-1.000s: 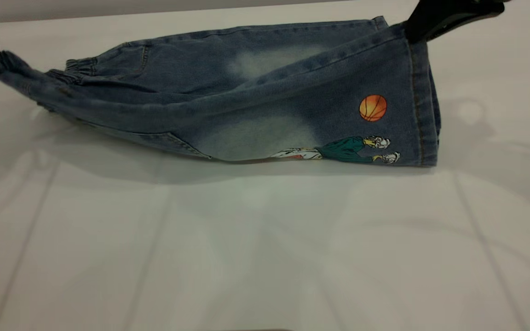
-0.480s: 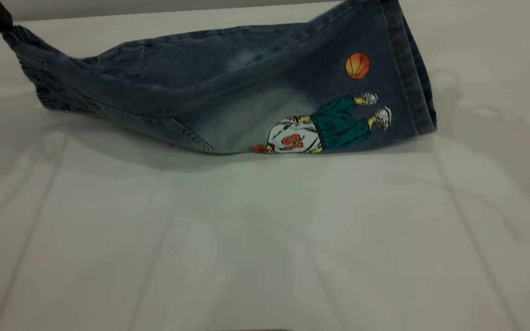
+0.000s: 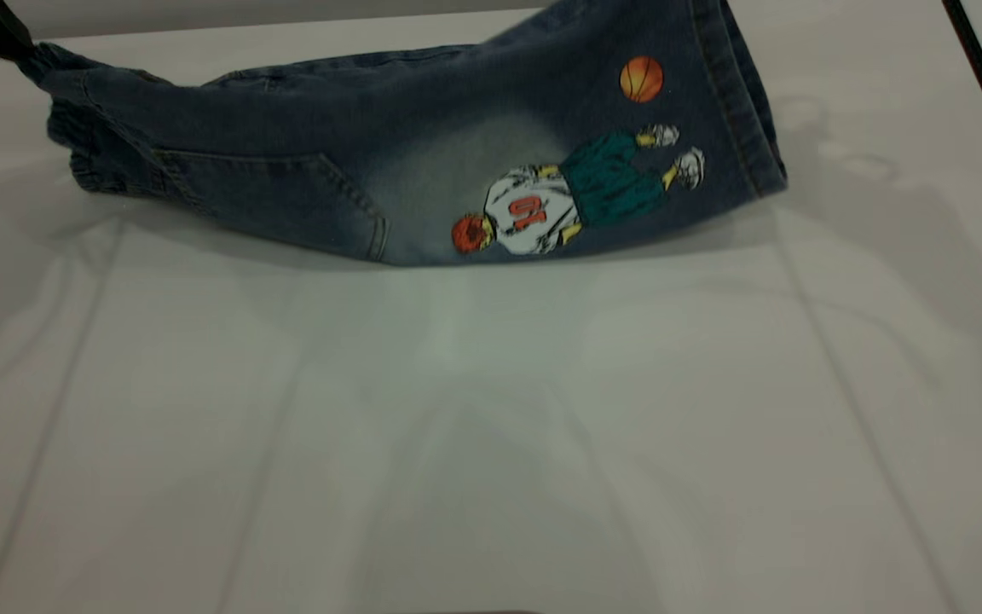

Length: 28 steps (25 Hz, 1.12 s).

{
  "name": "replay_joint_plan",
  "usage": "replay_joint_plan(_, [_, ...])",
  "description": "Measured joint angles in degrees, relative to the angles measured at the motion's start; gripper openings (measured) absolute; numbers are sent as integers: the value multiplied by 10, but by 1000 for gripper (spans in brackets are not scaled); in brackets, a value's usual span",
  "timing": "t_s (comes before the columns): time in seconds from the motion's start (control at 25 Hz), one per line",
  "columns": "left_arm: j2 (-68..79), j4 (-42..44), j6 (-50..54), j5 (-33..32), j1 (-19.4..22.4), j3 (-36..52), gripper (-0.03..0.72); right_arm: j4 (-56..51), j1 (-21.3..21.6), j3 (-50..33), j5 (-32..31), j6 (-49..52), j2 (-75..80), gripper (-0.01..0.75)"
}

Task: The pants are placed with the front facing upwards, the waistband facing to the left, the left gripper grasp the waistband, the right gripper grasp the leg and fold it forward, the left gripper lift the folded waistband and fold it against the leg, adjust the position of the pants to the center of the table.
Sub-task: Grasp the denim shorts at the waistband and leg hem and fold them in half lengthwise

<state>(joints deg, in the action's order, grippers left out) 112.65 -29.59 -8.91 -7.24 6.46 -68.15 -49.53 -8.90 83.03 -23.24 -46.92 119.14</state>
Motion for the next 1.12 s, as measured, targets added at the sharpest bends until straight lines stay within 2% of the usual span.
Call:
replay_joint_plan(0.48, [20,-3,0,103,-6,-38,17,-10,0,52,98,-24,61,25])
replay_joint_plan(0.64, [48,-3,0,152,-30,-38,17,-20,0,68,128,-24,96,25])
replay_joint_plan(0.8, [88,4,0,230,-63,-38,17,-25,0,72,171,-24,120,25])
replay_joint_plan(1.0, [121,73,0,336,-85,-38,19,-28,0,74,212,-25,136,25])
replay_joint_plan(1.12, [131,121,0,358,-85,-38,20,-29,0,78,222,-25,143,33])
